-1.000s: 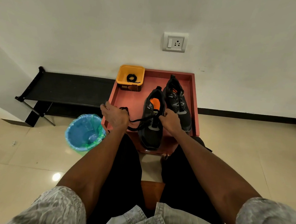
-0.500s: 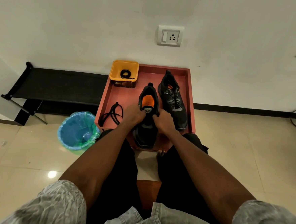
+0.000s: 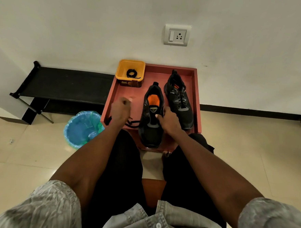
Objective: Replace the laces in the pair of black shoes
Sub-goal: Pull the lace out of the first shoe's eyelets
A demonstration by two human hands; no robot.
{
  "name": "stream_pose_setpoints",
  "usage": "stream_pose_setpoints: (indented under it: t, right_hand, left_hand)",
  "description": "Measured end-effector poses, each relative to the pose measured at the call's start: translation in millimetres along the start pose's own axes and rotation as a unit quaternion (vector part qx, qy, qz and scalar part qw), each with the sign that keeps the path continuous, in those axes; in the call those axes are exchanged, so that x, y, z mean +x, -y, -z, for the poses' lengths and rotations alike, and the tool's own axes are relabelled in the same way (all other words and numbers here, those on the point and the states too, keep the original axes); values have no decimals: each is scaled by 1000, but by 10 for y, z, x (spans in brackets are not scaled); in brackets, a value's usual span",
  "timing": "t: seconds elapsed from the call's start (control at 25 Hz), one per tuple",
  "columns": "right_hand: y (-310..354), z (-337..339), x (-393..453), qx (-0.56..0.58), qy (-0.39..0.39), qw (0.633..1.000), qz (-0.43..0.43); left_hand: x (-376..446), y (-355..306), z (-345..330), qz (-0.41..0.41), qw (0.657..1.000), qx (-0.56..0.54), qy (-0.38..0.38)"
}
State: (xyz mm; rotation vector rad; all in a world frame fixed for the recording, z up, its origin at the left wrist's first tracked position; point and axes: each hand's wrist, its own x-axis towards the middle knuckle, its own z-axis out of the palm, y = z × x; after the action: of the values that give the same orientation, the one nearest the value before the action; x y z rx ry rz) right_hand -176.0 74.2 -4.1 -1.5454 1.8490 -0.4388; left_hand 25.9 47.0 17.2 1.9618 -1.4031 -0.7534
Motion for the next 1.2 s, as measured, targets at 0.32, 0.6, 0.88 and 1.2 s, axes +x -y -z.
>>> stream_pose_setpoints:
  t: [0.32, 0.6, 0.88, 1.2]
  right_hand:
    - [104, -241, -72, -150, -41, 981, 115]
    - [60, -286, 26, -52, 19, 997, 52]
    - [69, -266, -159, 28, -94, 994, 55]
    - [156, -137, -197, 91, -178, 980, 12]
  left_hand:
    - [-126, -162, -212, -8, 994, 89, 67]
    - [-20, -191, -425, 49, 982, 69, 171]
    - [71, -151, -418, 88, 976, 27, 200]
    - [26, -143, -392, 64, 973, 18, 222]
